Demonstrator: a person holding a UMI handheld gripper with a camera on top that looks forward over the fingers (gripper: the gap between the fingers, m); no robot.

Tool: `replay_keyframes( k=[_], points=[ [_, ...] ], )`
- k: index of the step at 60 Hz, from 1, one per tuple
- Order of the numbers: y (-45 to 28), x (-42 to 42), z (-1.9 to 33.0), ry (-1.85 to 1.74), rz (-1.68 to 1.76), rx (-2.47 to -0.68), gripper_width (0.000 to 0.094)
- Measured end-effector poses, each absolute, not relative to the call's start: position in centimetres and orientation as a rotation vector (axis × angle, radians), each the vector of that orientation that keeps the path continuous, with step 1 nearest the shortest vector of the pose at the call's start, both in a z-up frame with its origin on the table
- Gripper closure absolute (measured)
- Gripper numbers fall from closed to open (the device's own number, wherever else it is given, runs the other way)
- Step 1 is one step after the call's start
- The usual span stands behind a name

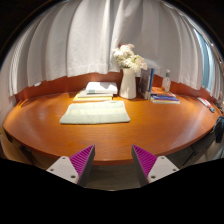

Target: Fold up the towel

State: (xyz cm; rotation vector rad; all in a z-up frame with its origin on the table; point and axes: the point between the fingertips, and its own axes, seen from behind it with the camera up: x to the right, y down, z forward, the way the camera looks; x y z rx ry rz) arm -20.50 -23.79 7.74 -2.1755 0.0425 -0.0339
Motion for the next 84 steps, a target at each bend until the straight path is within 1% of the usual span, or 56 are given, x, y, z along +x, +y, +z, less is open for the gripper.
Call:
replay_keyframes(
  k=[9,19,32,38,41,42,45,48,49,50,52,55,59,65,70,77,81,84],
  points=[
    [-16.6,-30.5,5.9,-0.069,0.076,-2.199,0.0199],
    [-7.8,-38.7,4.7,-0.133,0.132,-2.214,0.0205],
    [2.1,-44.3,2.1,-0.122,0.145,-2.259,0.0229],
    [4.8,-45.5,0.2,-0.128,0.131,-2.288,0.0278],
    [5.2,-45.7,-1.3,-0.135,0.122,-2.328,0.0320],
    [5.4,-45.5,-1.2,-0.137,0.103,-2.332,0.0334],
    [6.1,-44.7,-1.4,-0.148,0.035,-2.316,0.0474],
    [6.2,-44.5,-1.3,-0.150,0.016,-2.305,0.0572],
    [6.2,-44.3,-1.3,-0.144,0.010,-2.303,0.0621],
    [6.3,-43.9,-1.2,-0.137,-0.001,-2.298,0.0689],
    [6.7,-43.1,-1.3,-0.135,-0.041,-2.284,0.0854],
    [6.4,-43.0,-1.3,-0.184,-0.045,-2.271,0.0895],
    [6.3,-43.0,-1.6,-0.157,0.010,-2.310,0.0898],
    [6.5,-41.3,-0.1,-0.187,-0.006,-2.351,0.0903],
    [7.4,-38.4,4.0,-0.188,-0.053,-2.295,0.0904],
    [8.2,-32.2,10.0,-0.193,-0.121,-2.223,0.0903],
    [8.3,-28.2,12.1,-0.196,-0.146,-2.200,0.0904],
    [8.3,-25.3,12.9,-0.200,-0.150,-2.187,0.0904]
  ],
)
